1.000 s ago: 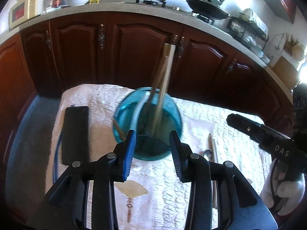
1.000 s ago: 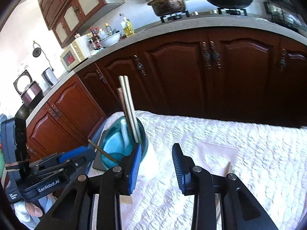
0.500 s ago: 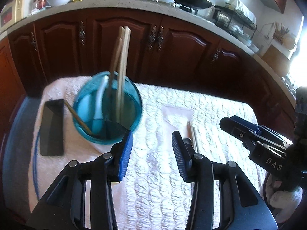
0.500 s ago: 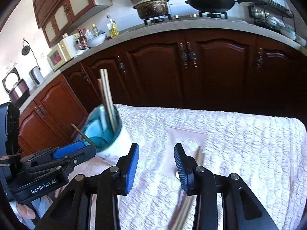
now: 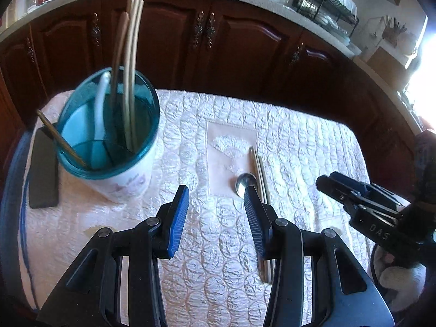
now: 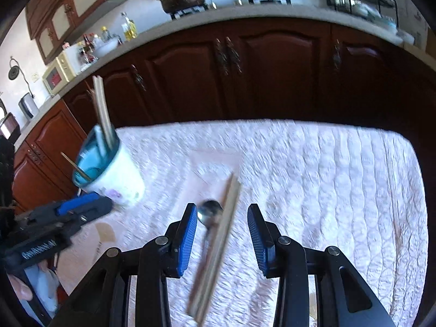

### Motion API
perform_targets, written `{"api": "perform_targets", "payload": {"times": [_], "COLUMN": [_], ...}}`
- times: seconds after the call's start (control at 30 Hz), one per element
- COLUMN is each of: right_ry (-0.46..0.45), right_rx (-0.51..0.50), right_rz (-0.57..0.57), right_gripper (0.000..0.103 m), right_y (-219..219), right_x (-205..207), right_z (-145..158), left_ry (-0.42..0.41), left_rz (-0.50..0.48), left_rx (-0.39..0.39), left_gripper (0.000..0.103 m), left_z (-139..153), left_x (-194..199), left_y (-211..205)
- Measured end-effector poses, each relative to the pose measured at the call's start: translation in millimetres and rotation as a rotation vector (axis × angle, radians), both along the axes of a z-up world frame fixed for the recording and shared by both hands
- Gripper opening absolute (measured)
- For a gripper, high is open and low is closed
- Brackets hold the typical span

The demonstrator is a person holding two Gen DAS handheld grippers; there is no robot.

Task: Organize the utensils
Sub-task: 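Grasp the metal spoon with the left tool while the right tool grasps a wooden chopstick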

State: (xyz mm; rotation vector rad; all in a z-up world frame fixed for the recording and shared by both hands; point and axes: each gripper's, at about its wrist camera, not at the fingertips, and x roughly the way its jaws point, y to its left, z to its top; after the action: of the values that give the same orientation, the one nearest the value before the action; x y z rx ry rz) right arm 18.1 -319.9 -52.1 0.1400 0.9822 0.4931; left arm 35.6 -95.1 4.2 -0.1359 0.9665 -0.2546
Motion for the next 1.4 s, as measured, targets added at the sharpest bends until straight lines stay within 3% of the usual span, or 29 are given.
{"api": "perform_targets", "payload": {"times": [0.2,0.47,0.6,0.93,0.97,1.03,1.1,1.4], "right_ry": [0.136,0.269,0.294,0.306,0.304,0.294,0.293,0.294], "right_rx": [0.058,0.059,0.126,0.092,0.087,0.104,0.115,0.102], "right_rz": [0.021,0.053,0.048,-0.051,-0.057,-0.059,-0.059,-0.041], "right_gripper": [0.028,0.022,0.007,0.008,0.01,0.025,0.025,0.025], "right_y": [1.3,28.2,20.1,-53.1,-56.8,-63.0,-70.5,-50.6], "right_x": [17.1,45.1,47.9,44.3,44.9,44.6,50.2,88.6], "right_z": [-45.6,-95.5,-99.9,-100.0,-98.6,-93.1,-90.4,-95.0], "left_ry": [0.054,0.105,0.135,0.173,0.175,0.175,0.174,0.171], "left_rz": [-0.013,-0.031,-0.031,-0.076,-0.085,-0.102,-0.121,-0.221], "left_rx": [0.016,0.033,0.029,0.014,0.018,0.021,0.023,0.063], "left_gripper": [0.041,0.041,0.041,0.041,0.041,0.041,0.041,0.037], "left_z": [-21.7,-45.0,-56.4,-80.2,-83.3,-89.0,-93.0,-104.6], "left_x": [6.4,13.7,21.8,52.7,57.9,67.8,75.7,93.5], "left_y": [-4.3,-8.8,-12.4,-38.9,-42.7,-48.8,-54.3,-78.5]}}
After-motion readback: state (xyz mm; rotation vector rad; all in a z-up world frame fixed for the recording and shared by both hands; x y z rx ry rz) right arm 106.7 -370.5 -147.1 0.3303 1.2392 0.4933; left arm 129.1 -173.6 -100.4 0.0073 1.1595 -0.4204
